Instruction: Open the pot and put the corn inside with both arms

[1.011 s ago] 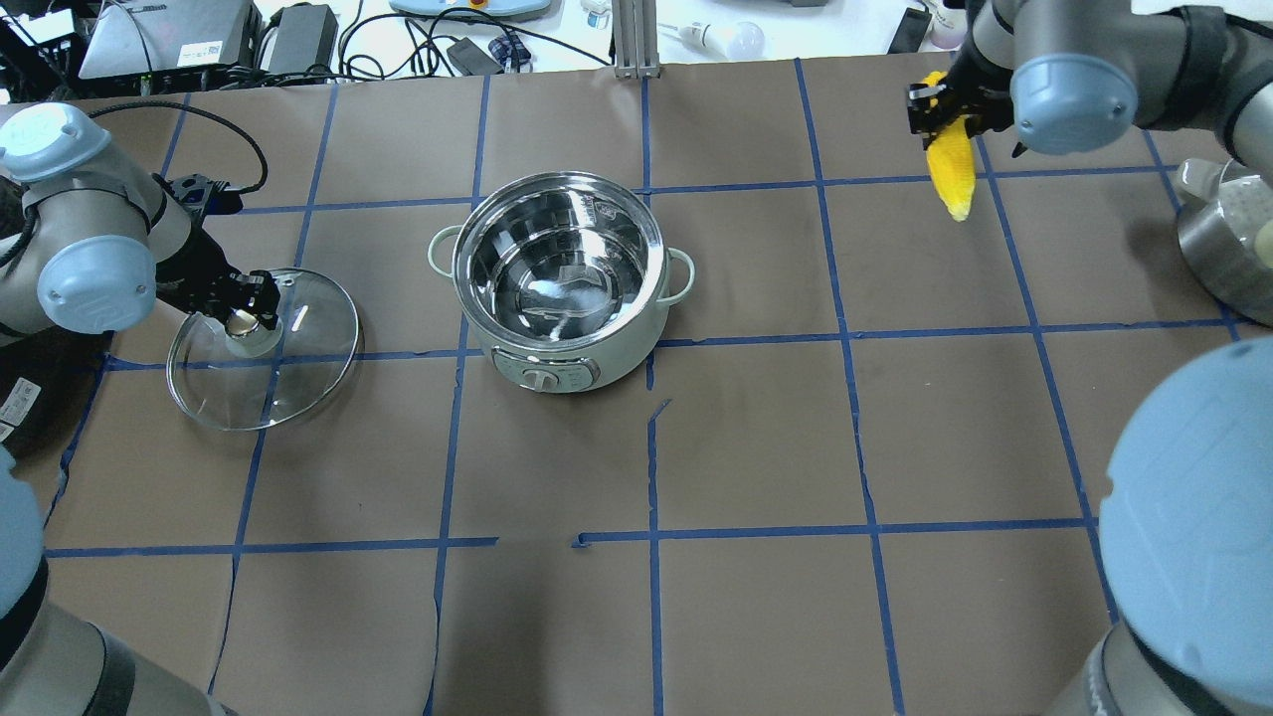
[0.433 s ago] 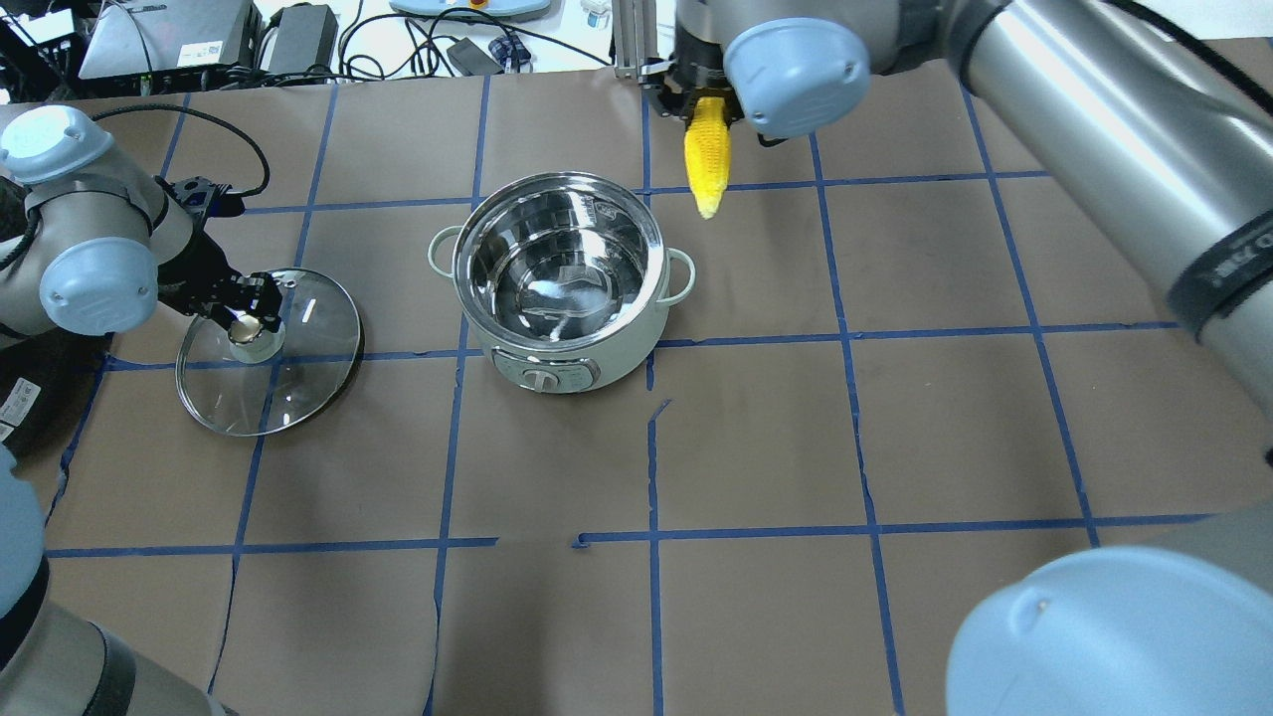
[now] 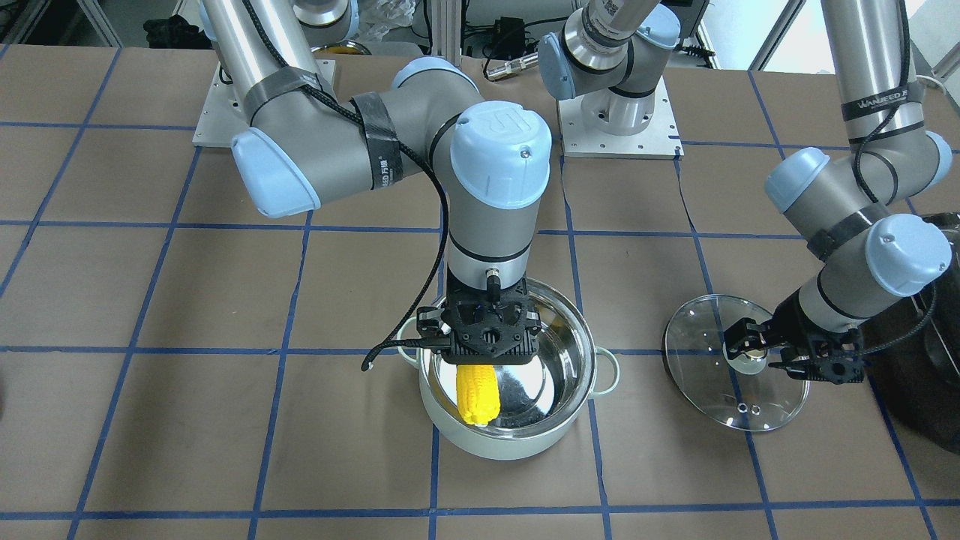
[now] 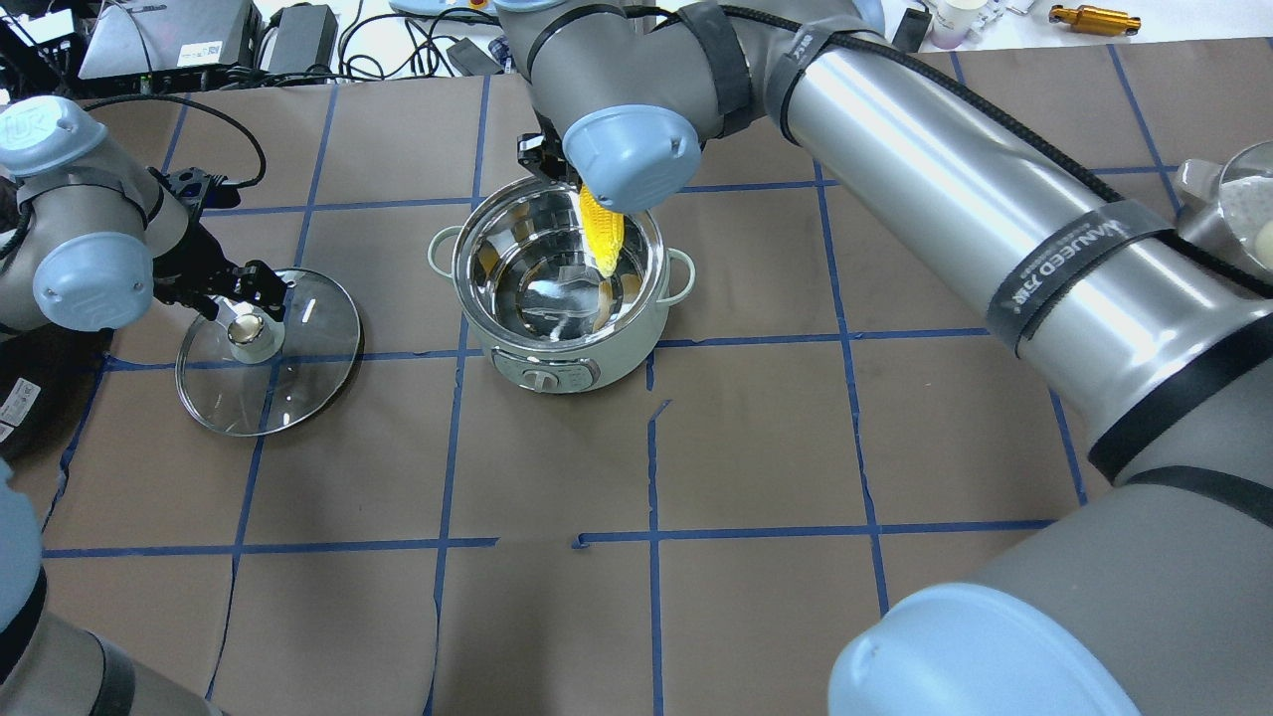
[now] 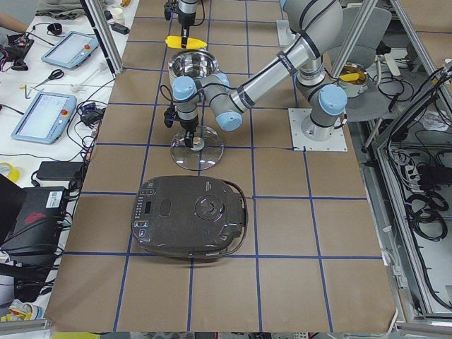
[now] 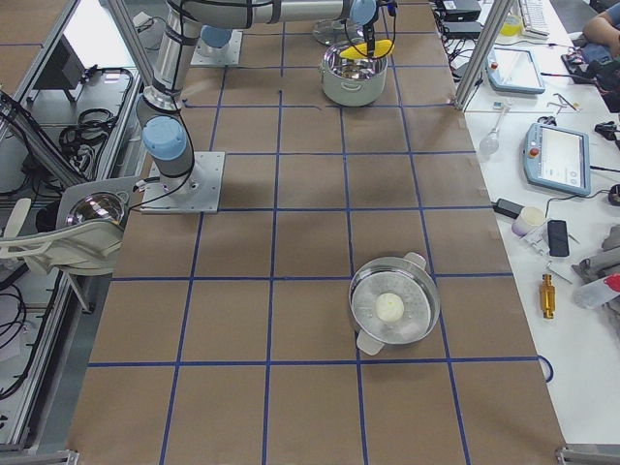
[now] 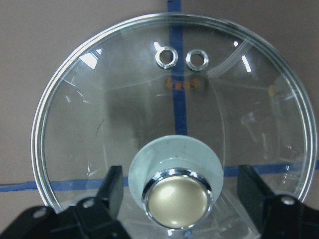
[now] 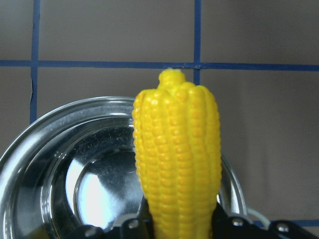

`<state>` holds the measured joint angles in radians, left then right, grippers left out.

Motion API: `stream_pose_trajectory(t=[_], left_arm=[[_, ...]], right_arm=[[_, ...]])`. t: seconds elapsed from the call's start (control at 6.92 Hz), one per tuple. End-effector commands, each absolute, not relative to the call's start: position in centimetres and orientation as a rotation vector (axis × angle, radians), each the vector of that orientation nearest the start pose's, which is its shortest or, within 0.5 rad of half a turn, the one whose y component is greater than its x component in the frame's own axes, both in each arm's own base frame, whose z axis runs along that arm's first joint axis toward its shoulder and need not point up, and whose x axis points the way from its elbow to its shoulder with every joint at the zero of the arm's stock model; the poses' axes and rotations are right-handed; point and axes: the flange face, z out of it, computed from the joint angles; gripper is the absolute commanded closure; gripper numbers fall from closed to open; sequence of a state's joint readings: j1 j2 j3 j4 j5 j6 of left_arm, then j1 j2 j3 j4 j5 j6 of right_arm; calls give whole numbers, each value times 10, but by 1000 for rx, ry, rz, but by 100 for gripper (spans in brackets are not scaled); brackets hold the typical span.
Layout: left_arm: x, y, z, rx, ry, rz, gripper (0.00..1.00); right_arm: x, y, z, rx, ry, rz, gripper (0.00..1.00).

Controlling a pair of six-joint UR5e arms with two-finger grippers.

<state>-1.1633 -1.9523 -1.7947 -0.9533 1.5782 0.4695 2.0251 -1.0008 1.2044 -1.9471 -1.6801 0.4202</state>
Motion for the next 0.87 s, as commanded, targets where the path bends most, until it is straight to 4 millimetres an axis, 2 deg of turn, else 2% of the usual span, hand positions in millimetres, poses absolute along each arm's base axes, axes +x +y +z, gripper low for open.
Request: stream_pose_trajectory(t=[0.0, 0.14, 0.29, 0.43, 0.58, 0.72], left_arm=[[102, -588, 284, 112, 3105, -83, 0], [96, -586, 316, 124, 3123, -50, 0], [75, -583, 362, 171, 3113, -42, 0], [60, -572, 398, 180, 3123, 0, 0], [44, -561, 421, 94, 3127, -8, 0], [15, -550, 440, 105, 3119, -30, 0]], right_arm=[[451, -591, 338, -85, 3135, -310, 59], [450, -588, 318, -105, 3150, -273, 1], [448, -586, 312, -109, 3159, -257, 0], [447, -586, 313, -130, 3158, -258, 0], [438, -590, 322, -107, 3162, -280, 0], [411, -602, 342, -40, 3154, -315, 0]])
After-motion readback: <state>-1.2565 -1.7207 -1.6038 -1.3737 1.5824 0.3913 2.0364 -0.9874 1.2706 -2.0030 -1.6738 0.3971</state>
